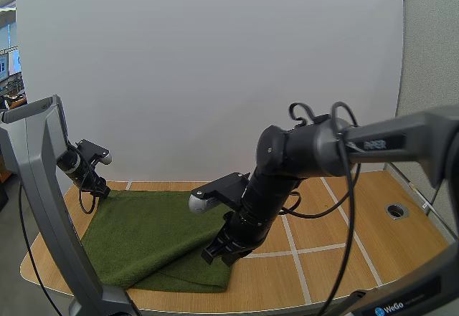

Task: Fold the towel

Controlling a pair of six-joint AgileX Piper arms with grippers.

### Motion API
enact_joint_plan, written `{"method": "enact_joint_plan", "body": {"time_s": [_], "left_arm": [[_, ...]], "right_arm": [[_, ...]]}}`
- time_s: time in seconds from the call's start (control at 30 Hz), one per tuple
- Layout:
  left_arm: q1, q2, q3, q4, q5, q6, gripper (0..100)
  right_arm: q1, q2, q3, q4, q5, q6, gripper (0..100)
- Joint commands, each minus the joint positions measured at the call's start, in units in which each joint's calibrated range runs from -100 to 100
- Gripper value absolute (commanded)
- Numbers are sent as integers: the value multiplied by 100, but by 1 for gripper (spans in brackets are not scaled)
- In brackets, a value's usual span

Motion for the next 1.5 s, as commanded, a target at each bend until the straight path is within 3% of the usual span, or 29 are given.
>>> {"method": "enact_joint_plan", "body": {"time_s": [0.0, 0.17, 0.97, 1.03, 1.2, 1.27, 1.4, 1.47], "left_arm": [[-31, 15, -44, -64, 308, 21, 76], [-31, 15, -44, -64, 364, 21, 76], [-31, 15, -44, -21, 474, 10, 74], [-31, 15, -44, -21, 474, 19, 70], [-31, 58, -44, -7, 422, 56, 33], [-31, 80, -44, 4, 395, 127, 27], [-31, 86, -44, -10, 179, 134, 31], [-31, 146, -44, -10, 164, 134, 40]], "right_arm": [[227, 672, 4, -105, -504, 16, 0], [385, 1014, 4, -232, -829, 36, 0], [384, 1745, -8, -370, -1420, 39, 0], [384, 1745, -8, -370, -1385, 39, 0], [384, 1745, -8, -370, -1351, 39, 0], [384, 1745, -8, -370, -1312, 39, 0], [384, 1745, -8, -370, -1291, 39, 0], [384, 1745, -8, -370, -1256, 39, 0]]}}
